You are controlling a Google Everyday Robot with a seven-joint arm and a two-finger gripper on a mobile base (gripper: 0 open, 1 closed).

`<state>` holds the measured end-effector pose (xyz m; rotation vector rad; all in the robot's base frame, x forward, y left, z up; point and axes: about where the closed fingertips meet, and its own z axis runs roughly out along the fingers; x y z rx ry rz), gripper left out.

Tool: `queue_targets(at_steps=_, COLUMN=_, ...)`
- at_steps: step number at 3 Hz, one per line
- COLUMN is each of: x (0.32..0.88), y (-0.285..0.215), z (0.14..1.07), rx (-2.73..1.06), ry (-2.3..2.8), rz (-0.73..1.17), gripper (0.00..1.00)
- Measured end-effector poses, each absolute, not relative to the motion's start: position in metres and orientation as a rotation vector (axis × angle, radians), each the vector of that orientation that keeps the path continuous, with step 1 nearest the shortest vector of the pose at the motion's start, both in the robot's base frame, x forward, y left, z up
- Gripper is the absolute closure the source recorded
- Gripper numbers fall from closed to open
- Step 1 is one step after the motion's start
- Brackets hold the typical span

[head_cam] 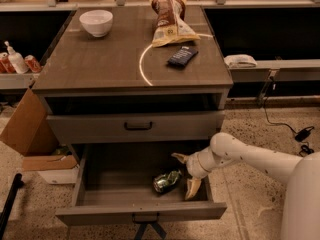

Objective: Pick green can from middle drawer and place on counter

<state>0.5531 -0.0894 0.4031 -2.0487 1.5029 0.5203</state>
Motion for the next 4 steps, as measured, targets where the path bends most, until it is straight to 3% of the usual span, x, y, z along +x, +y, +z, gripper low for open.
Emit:
queue_targets(at_steps=3, x=0.556, y=-0.077, z=0.366, rx=-2.083, ry=1.44, rz=0.538, gripper=0.0)
queue_targets(at_steps=4, x=0.556, y=-0.074, z=0.36, rx=-2.1, ry=1.429, rz=0.538, gripper=0.19)
